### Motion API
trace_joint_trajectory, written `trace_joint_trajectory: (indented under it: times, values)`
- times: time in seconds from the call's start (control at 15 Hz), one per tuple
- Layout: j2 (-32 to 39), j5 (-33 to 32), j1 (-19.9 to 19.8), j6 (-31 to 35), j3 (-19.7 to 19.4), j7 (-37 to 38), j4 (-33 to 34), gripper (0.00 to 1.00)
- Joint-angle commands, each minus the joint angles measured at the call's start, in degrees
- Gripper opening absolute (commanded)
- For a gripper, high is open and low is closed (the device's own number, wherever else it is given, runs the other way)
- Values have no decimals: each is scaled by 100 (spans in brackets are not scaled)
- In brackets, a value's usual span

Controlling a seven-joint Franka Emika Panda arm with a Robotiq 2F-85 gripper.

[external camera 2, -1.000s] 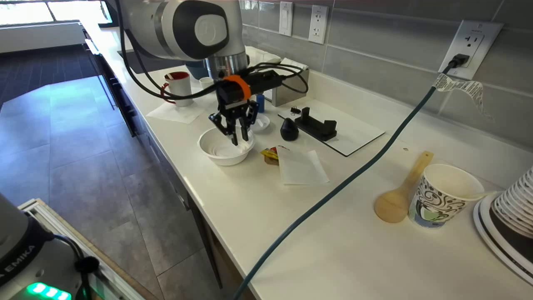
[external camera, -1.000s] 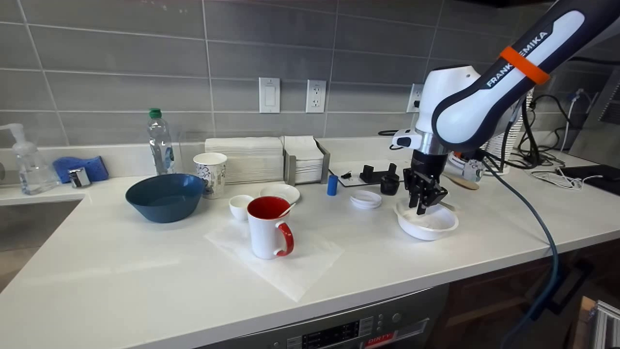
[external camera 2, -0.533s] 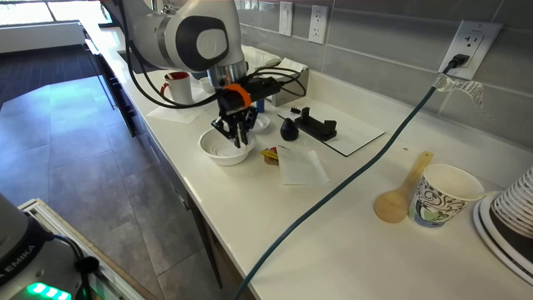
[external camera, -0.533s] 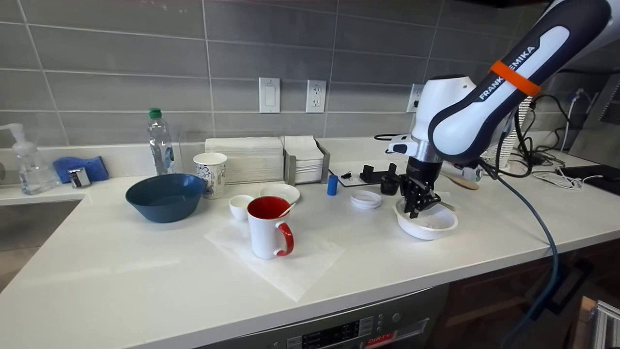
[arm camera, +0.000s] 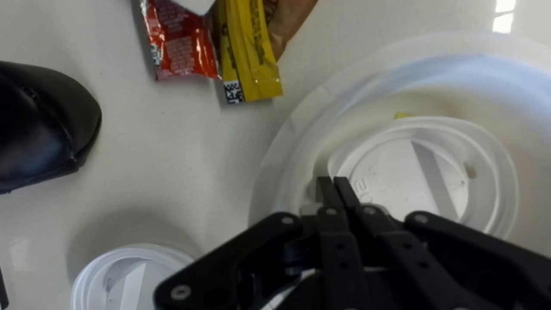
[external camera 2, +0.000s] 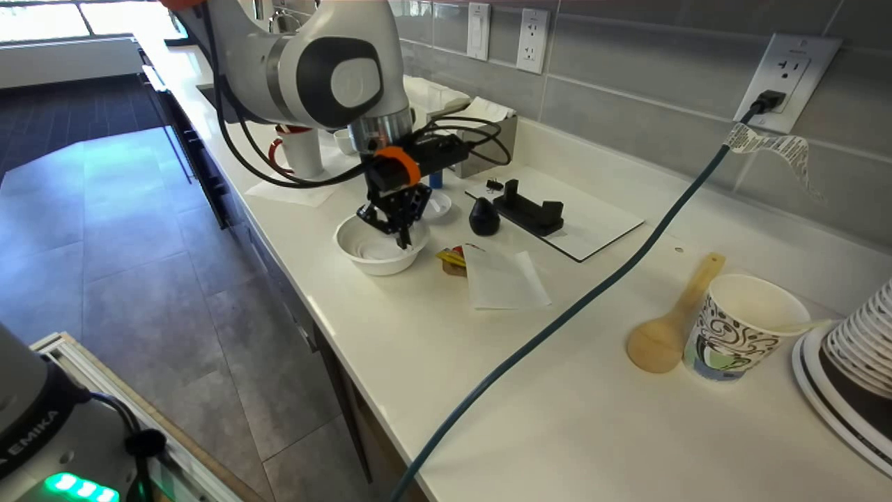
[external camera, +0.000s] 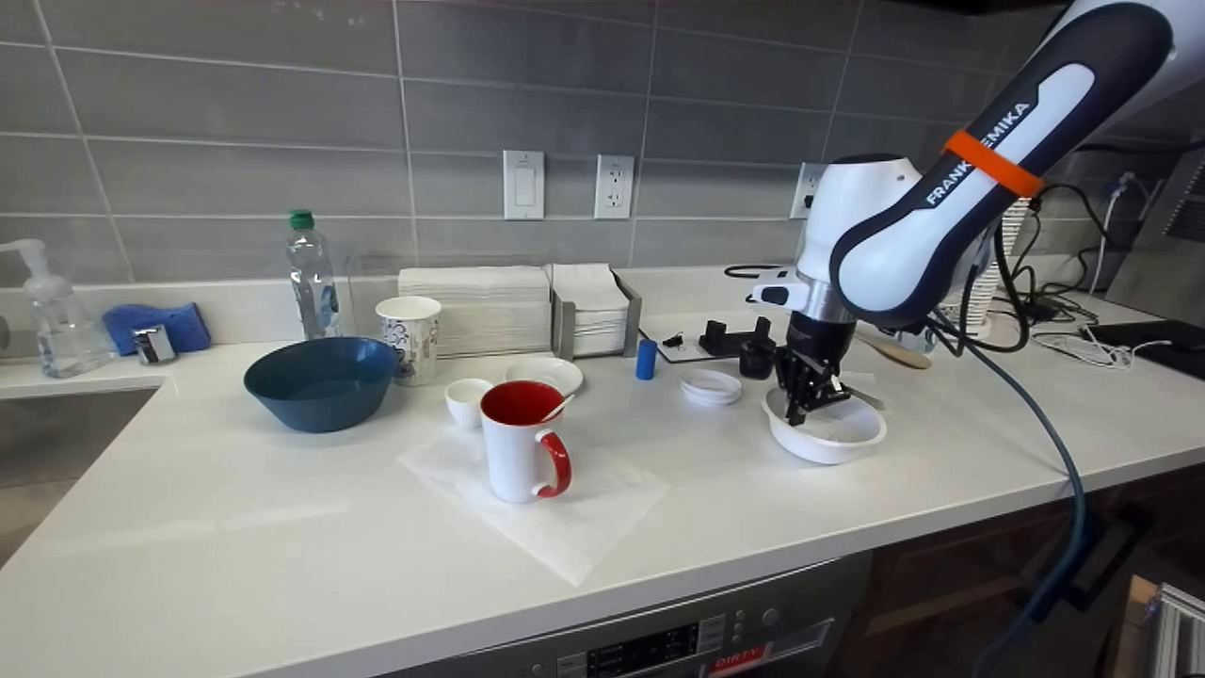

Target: Remove the black object and the white lid from the bowl

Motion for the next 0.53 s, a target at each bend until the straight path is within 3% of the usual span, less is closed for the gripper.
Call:
trace_joint_trajectory:
  times: [0.0,0.47]
  values:
    - [-257,-137,-86,164,117,39,-246,0]
    - [-1243,-680,27,-325,93,888,-480,0]
